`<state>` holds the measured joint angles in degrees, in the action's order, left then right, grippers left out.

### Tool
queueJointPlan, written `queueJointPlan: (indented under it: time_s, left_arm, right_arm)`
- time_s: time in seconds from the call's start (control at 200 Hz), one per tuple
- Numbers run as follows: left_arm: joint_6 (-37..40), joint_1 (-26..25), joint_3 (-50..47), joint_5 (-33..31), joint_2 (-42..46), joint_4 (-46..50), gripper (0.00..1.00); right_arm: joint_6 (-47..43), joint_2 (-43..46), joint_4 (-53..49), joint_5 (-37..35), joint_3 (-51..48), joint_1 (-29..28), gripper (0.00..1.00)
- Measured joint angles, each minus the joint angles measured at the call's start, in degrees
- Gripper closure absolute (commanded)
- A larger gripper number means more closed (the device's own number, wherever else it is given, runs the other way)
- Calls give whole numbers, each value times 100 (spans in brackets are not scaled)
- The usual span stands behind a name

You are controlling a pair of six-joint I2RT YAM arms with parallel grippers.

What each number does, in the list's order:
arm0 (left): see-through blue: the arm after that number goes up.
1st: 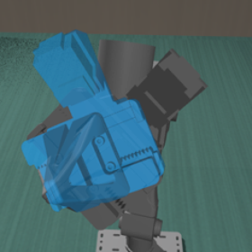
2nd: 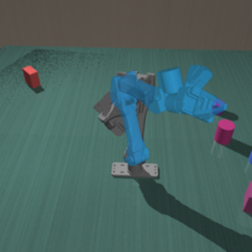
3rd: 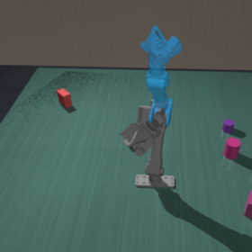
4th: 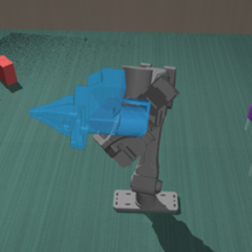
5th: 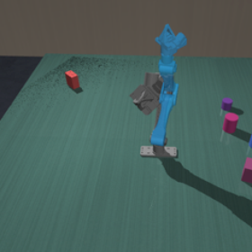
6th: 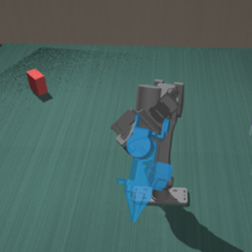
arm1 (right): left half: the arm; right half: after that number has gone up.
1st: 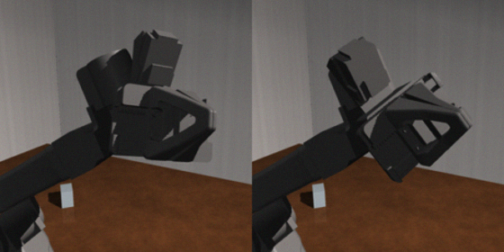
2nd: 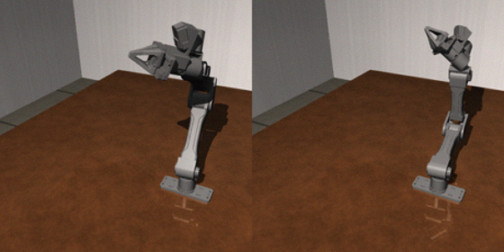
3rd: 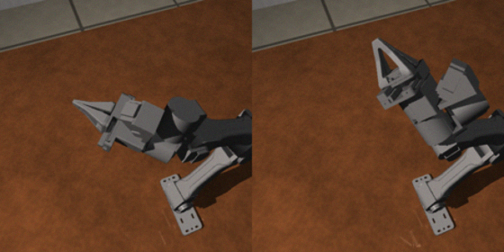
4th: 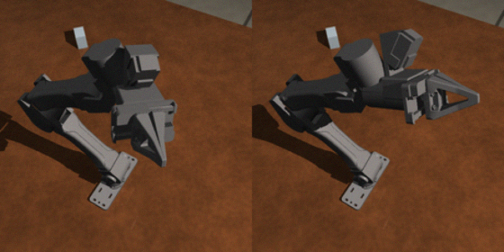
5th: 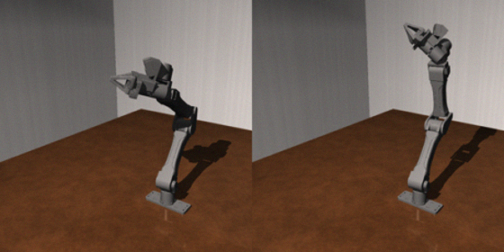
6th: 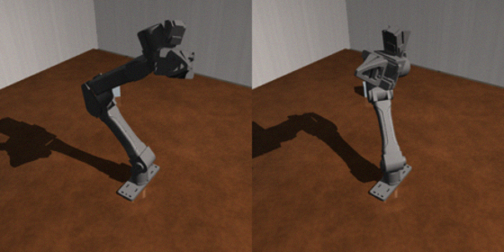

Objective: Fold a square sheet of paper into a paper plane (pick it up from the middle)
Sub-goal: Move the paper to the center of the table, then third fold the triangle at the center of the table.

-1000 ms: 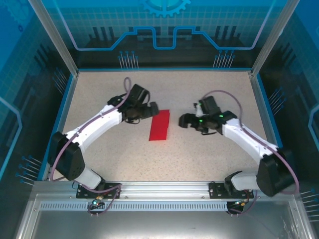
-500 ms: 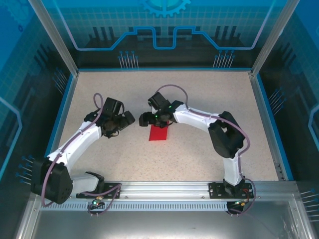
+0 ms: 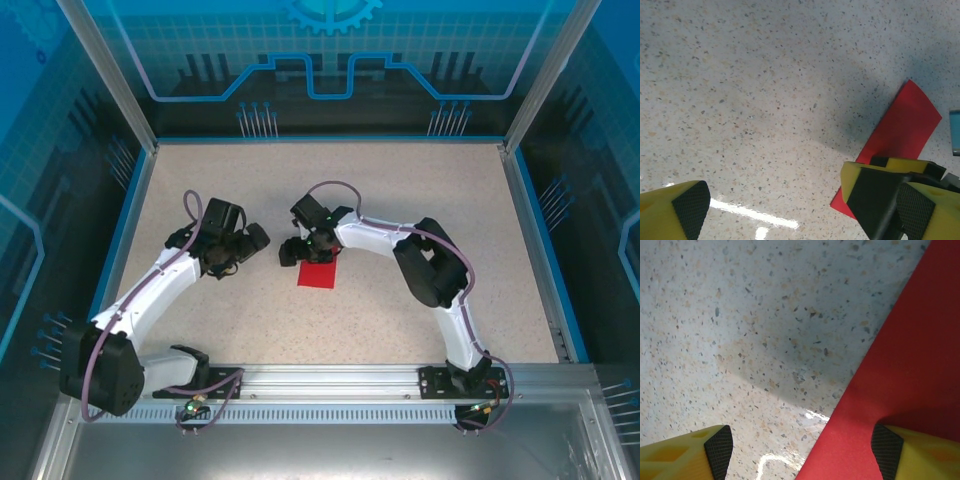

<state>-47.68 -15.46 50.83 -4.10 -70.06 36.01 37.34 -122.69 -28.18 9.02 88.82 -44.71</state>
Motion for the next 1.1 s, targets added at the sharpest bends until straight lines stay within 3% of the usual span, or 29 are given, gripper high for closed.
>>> queueJointPlan:
  time_s: [0.265,0.375,0.46,0.525,0.785,0.885,1.1]
  left_arm:
    - [168,-2,-2,621,-155,-343,7]
    - [299,-57,-39,962,-267,-638,17]
    - [404,-223,-42,1207,-437,-905,30]
    - [457,-420,-42,1405,-612,-1119,43]
    - [433,-1246,323,2234,-1843,-2146,64]
    - [422,-1405,691,2420,-2426,-2398,72]
    - [409,-1521,1261,2610,-3268,-2612,79]
  right_arm:
    - [-918,798,103,138,-1191,20,23]
    - [-1102,1250,37,254,-1770,118,23]
    - [-1128,1569,28,350,-2096,245,22]
    - [-999,1963,81,389,-2358,354,21]
    - [72,4076,789,675,-3727,863,20]
    - [350,4339,949,769,-4221,1147,20]
    - [669,4387,1058,942,-4861,1674,22]
